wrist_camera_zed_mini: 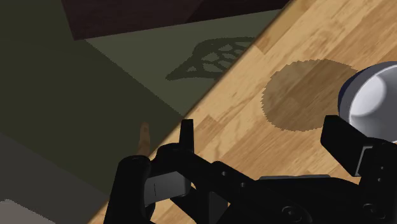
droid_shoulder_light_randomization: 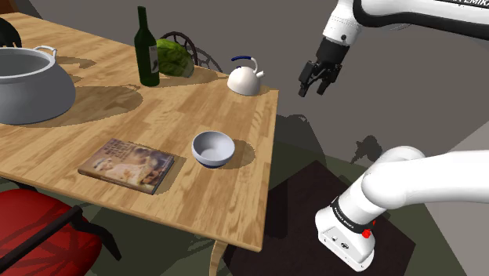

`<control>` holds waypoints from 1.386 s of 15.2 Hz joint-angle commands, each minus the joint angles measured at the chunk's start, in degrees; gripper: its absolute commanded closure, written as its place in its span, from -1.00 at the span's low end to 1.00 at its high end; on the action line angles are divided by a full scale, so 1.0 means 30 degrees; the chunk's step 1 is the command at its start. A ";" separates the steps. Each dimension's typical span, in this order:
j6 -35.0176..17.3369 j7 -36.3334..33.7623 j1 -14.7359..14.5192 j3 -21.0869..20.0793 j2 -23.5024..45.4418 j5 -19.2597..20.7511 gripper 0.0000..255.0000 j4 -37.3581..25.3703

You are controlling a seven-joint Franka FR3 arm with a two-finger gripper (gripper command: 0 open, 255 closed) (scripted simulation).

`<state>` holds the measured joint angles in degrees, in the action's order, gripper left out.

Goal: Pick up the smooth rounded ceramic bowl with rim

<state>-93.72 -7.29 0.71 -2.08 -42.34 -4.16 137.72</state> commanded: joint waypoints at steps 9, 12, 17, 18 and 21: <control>-0.4717 -0.2723 -0.0995 -0.2574 0.1825 -0.1910 -1.00 0.2036; -0.6595 -0.3726 -0.1321 -0.3590 0.3037 -0.2483 -1.00 0.2343; -0.9746 -0.5476 -0.1689 -0.5313 0.5640 -0.3039 -1.00 0.2268; -1.0367 -0.5853 -0.1726 -0.5660 0.6238 -0.3064 -1.00 0.2166; -1.2180 -0.7088 -0.1766 -0.6689 0.8169 -0.2887 -1.00 0.1690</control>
<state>-127.83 -27.15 -4.51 -20.97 -20.03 -12.98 143.06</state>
